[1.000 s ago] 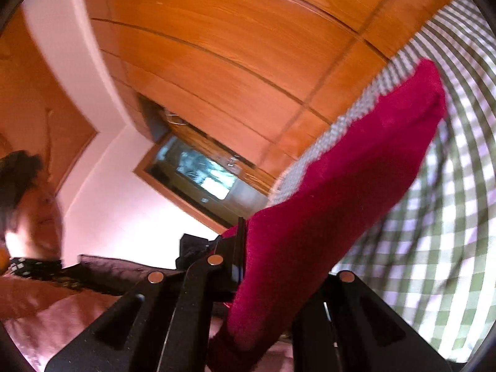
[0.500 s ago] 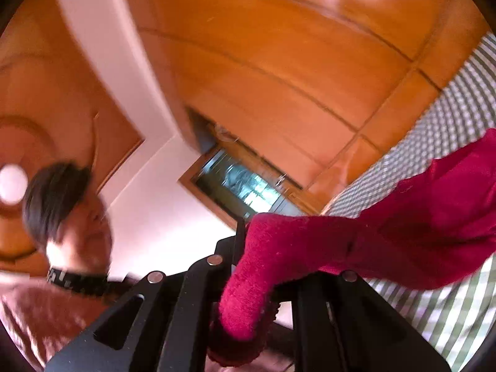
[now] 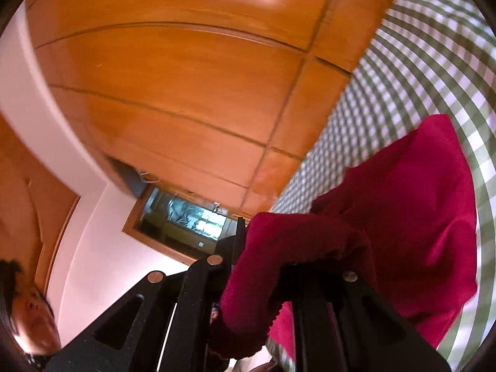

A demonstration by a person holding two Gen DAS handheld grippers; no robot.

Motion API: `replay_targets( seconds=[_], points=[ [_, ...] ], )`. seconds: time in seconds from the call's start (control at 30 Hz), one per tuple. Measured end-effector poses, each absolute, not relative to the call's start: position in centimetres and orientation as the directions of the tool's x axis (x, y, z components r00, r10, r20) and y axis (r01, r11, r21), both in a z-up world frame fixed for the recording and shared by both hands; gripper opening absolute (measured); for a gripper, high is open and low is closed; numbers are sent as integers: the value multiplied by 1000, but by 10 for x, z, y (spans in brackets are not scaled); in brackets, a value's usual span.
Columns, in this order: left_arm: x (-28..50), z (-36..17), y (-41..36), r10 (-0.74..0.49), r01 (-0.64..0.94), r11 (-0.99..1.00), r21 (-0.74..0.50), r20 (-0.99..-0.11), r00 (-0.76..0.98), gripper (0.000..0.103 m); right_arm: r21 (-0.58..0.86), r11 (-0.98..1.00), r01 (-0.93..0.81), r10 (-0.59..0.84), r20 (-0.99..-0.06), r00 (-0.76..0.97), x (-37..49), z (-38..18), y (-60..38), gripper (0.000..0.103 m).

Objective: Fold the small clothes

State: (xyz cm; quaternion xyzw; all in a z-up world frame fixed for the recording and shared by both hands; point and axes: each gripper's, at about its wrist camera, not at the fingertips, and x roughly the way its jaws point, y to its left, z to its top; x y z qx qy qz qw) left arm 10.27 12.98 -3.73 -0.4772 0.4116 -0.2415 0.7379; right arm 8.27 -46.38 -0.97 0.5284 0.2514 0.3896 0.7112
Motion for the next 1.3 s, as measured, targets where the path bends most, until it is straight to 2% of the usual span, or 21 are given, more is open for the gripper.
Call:
replay_targets(
  seconds=[0.17, 0.23, 0.27, 0.3, 0.33, 0.4, 0.47, 0.57, 0.67, 0.73, 0.8, 0.83, 0.9, 1.07, 1.2, 1.3],
  points=[
    [130, -51, 118, -686, -84, 519, -850, -474, 553, 9, 965, 169, -203, 779, -5, 627, 114, -31, -458, 11],
    [141, -54, 111, -662, -93, 556, -826, -508, 552, 10, 971, 181, -158, 756, -34, 654, 126, -42, -458, 16],
    [146, -59, 109, -649, -104, 571, -814, -526, 550, 15, 973, 192, -126, 740, -59, 670, 134, -48, -457, 18],
    [152, -64, 108, -641, -122, 572, -811, -535, 551, 19, 972, 213, -96, 724, -91, 684, 138, -54, -456, 32],
    [156, -70, 108, -632, -143, 568, -811, -541, 556, 29, 968, 242, -64, 704, -129, 699, 141, -60, -457, 45],
    [157, -78, 114, -605, -174, 541, -823, -525, 598, 37, 955, 294, -35, 647, -172, 743, 142, -67, -458, 55],
    [156, -82, 119, -592, -161, 513, -843, -483, 645, 50, 936, 350, -48, 609, -189, 771, 142, -66, -458, 57],
    [154, -85, 118, -580, -120, 540, -833, -472, 664, 51, 848, 524, -80, 558, -270, 785, 139, -58, -444, 60],
    [146, -79, 112, -547, -62, 620, -782, -488, 680, 51, 737, 668, -100, 497, -342, 798, 136, -49, -423, 70],
    [135, -74, 112, -507, -59, 653, -755, -493, 707, 51, 690, 716, -105, 464, -359, 810, 135, -47, -414, 78],
    [115, -65, 122, -417, -107, 657, -746, -477, 774, 63, 674, 733, -96, 440, -360, 823, 130, -47, -412, 78],
    [106, -61, 128, -360, -142, 657, -740, -474, 804, 79, 675, 732, -92, 433, -357, 828, 128, -47, -413, 78],
    [93, -52, 137, -292, -181, 656, -732, -468, 834, 79, 680, 730, -71, 412, -355, 839, 125, -46, -414, 78],
    [103, -30, 105, -341, -103, 752, -651, -518, 785, 79, 660, 749, -59, 395, -373, 839, 126, -45, -411, 81],
    [129, -21, 61, -364, -54, 835, -548, -622, 693, 79, 622, 782, -41, 365, -404, 839, 123, -40, -406, 87],
    [150, -27, 39, -269, -61, 914, -401, -711, 649, 79, 577, 816, -18, 335, -448, 829, 123, -36, -400, 90]
  ],
)
